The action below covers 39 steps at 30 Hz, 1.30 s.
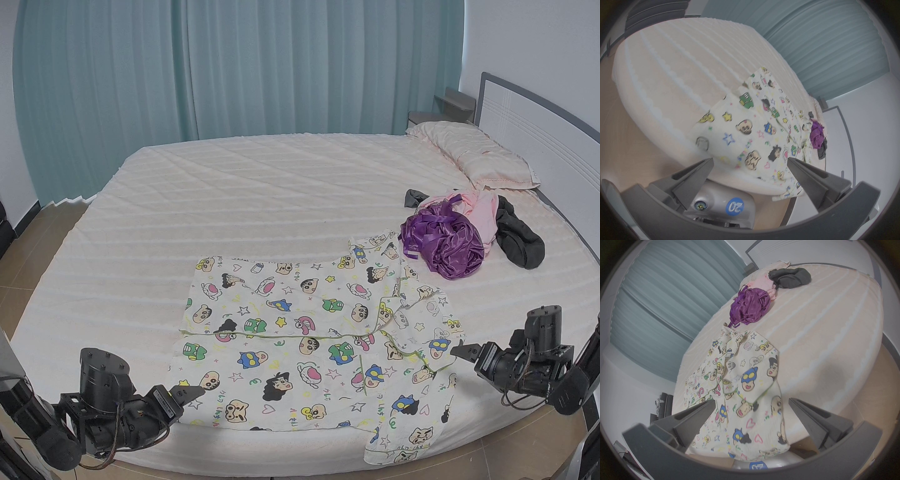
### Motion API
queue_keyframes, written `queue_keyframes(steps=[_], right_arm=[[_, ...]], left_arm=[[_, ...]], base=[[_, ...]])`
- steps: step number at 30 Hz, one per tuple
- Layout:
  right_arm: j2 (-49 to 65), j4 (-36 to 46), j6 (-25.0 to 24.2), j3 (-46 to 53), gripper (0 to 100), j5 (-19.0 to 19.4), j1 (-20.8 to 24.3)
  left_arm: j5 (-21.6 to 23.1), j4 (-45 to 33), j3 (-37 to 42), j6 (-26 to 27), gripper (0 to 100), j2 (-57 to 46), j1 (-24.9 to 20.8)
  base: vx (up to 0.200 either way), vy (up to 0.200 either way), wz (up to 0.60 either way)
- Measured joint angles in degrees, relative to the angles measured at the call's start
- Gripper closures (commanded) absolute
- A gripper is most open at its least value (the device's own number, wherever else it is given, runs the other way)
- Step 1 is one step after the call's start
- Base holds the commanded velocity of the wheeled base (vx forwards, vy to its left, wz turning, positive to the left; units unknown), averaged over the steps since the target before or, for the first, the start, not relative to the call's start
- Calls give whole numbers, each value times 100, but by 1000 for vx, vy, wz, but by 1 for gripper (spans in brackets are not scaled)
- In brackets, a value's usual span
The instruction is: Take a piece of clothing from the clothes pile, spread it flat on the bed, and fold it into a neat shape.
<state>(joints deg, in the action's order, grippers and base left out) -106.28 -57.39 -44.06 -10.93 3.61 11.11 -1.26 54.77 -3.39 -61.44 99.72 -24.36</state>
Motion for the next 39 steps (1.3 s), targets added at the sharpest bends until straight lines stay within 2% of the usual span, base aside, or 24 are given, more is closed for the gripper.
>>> queue_keyframes(steps=[3, 9, 14, 20, 39], right_arm=[[71, -397, -78, 468, 0, 104, 46], [46, -652, -156, 851, 0, 185, 195], [-1, -920, -173, 968, 0, 197, 280], [-28, -942, -171, 992, 0, 191, 308], [-17, -947, -171, 992, 0, 172, 391]], left_arm=[[50, 0, 150, 5, 0, 77, -11], [60, 207, 210, -13, 0, 603, 96], [-141, 544, 128, -30, 0, 1139, 289], [-389, 580, -71, -46, 0, 1534, 523], [-728, 579, -495, -200, 0, 1993, 813]], base=[[0, 0, 0], [0, 0, 0], [0, 0, 0], [0, 0, 0], [0, 0, 0]])
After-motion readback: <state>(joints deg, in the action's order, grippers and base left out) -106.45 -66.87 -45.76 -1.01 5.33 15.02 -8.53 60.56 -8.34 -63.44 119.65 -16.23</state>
